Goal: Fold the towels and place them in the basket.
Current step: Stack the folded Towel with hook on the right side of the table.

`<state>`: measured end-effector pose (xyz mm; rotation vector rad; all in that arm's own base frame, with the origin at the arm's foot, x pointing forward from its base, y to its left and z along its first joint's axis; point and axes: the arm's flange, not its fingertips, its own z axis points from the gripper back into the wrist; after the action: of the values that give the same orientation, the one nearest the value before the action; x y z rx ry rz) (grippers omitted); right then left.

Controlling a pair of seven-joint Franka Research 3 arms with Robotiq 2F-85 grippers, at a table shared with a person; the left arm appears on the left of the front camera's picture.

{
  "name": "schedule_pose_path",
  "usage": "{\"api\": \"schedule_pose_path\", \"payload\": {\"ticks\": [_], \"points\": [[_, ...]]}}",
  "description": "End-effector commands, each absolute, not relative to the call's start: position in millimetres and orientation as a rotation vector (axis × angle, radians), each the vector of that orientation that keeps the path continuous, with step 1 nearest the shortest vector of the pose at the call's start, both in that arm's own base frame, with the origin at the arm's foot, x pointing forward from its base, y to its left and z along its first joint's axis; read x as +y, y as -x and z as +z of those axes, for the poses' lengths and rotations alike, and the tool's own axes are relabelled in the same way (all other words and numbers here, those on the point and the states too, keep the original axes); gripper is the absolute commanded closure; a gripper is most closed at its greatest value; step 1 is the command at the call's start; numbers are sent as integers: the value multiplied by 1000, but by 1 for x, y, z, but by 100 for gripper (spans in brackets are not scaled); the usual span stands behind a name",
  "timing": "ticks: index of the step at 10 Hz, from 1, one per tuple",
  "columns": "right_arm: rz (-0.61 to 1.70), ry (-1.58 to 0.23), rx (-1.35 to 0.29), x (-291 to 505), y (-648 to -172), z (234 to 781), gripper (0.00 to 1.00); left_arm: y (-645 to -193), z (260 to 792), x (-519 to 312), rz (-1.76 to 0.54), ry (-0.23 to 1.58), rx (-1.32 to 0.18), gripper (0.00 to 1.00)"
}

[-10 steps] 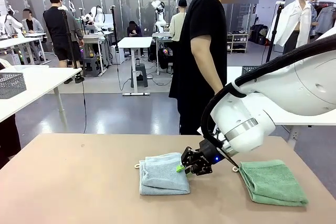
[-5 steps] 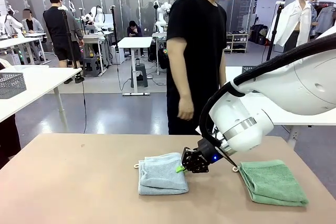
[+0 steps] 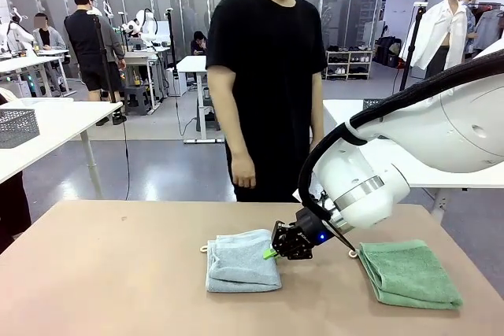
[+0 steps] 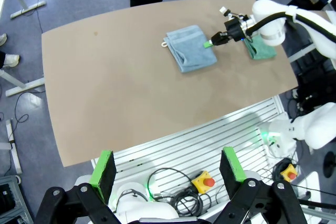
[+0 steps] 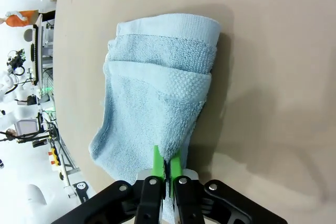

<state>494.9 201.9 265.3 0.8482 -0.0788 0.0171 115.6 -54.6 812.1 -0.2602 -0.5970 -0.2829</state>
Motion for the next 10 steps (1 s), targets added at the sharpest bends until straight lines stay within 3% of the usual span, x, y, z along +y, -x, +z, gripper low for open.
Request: {"api": "schedule_pose_path", "payload": {"ticks": [1,2,5,10], "points": [[17,-848,-81,201,-495,265,100,-107,815,-55,-283,261,-611,0],[17,-848,-79,202,-495,265,95,-107,815,-55,-283,261,-611,0],[109,-786,-196,183,-496,343,95,-107,815,-55,-283,261,-611,0],[272,-659,-224,109,-483,430,95,-107,815,-55,-283,261,-611,0]]}}
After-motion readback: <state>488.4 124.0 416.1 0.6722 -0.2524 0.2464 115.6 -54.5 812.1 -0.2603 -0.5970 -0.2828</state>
